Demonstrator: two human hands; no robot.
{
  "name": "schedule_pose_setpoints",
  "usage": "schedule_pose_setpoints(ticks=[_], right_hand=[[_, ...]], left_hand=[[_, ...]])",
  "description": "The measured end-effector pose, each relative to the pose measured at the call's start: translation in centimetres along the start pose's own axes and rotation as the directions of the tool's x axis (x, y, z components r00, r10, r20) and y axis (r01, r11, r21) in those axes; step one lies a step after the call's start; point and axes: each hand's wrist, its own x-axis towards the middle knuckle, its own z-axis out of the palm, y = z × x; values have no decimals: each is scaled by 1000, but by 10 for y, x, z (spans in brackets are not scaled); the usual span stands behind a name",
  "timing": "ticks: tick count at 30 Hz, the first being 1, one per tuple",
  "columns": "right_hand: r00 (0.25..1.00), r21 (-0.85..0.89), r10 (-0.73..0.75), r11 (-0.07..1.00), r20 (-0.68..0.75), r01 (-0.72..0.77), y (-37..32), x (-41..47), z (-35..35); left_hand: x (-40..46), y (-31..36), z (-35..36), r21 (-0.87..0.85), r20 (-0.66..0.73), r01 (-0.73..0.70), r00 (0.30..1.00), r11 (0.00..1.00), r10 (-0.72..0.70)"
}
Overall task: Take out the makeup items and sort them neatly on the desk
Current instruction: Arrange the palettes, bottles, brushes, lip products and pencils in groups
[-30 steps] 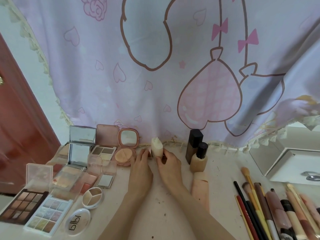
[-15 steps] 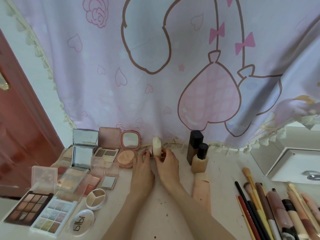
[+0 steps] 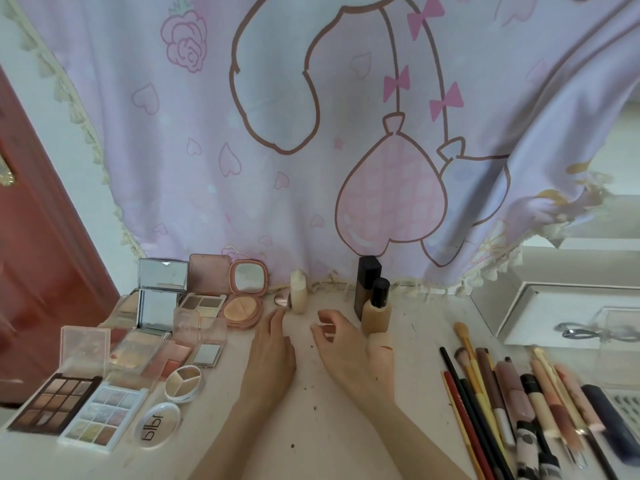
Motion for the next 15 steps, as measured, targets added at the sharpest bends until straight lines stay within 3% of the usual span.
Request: schedule_pose_setpoints(ticks=[4,8,12,15], right_hand=[[988,44,-26,998,-151,33,8,-21,-29],[936,35,114,993,-333,-109,19,-22,-54],[914,-197,242,928,-327,-316,32,-6,-64],[928,-308,243,893,-283,-328,38,6,-60]], left_hand=[[-16,7,2,141,87,-129,989,982,117],[-16,15,11,263,182,-150,978,953,104],[-6,23,20,303,233,-134,970,944,62],[-2,22,23,341,226,-136,972,930,59]])
